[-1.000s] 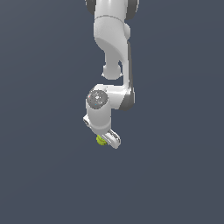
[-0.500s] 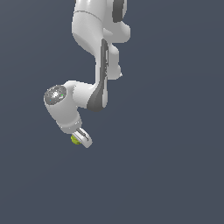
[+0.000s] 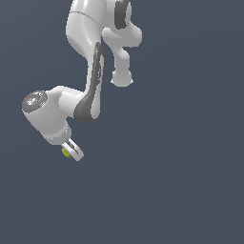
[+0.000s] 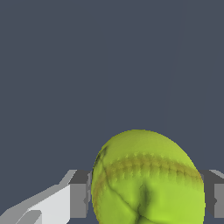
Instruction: Pick up the object and move it to a goal position.
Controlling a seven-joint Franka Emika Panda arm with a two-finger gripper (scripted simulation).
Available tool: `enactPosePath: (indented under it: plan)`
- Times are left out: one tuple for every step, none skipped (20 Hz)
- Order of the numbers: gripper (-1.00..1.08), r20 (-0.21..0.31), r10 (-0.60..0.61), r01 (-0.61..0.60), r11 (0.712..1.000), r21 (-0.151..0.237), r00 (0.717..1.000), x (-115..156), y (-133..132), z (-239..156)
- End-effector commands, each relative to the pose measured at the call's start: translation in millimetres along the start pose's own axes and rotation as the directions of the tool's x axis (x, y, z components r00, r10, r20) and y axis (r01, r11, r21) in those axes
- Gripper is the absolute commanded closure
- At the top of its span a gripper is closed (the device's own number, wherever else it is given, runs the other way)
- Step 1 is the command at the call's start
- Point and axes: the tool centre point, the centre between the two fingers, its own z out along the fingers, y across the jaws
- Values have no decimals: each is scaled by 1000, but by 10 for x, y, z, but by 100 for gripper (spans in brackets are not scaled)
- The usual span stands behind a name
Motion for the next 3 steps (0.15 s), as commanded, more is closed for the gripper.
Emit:
enactPosePath:
  plan:
    - [108, -1, -2, 2, 1000, 1, 1000, 40, 20, -19]
    - [108, -1, -2, 2, 1000, 1, 1000, 45, 24, -20]
    - [108, -1, -2, 2, 1000, 1, 1000, 47, 26, -20]
